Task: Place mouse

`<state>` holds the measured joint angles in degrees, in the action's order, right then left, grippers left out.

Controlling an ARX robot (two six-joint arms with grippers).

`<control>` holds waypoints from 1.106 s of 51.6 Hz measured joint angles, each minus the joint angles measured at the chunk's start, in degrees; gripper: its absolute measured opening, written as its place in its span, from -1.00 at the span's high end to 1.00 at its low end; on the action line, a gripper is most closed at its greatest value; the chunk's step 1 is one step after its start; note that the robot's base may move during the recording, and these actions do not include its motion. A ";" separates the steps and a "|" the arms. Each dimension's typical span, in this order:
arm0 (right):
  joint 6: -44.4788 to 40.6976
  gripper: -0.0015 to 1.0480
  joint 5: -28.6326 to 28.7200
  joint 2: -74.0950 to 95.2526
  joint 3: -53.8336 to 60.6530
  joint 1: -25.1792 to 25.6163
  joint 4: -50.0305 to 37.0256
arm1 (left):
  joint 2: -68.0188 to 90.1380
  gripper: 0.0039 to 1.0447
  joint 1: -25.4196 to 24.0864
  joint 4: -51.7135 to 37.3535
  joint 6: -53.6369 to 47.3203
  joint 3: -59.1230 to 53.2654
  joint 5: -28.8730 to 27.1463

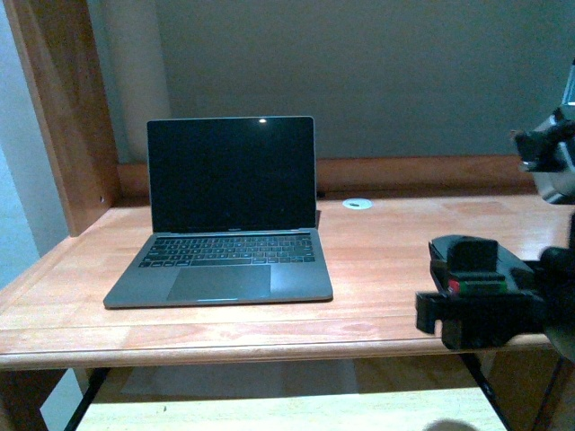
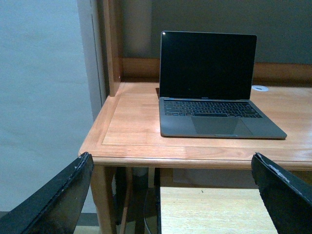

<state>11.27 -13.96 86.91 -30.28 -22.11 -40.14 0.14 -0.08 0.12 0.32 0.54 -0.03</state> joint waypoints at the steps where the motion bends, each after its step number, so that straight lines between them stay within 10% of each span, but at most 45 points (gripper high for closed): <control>1: -0.11 -0.20 -0.09 1.79 -1.40 0.15 0.15 | 0.00 -0.88 0.09 0.00 0.02 0.00 0.07; 57: 0.74 -0.20 2.82 34.67 -33.11 5.07 8.90 | 0.00 -0.88 0.02 0.07 0.00 0.00 -0.04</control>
<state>12.01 -11.14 121.58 -63.40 -17.04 -31.24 0.14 -0.05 0.19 0.32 0.54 -0.08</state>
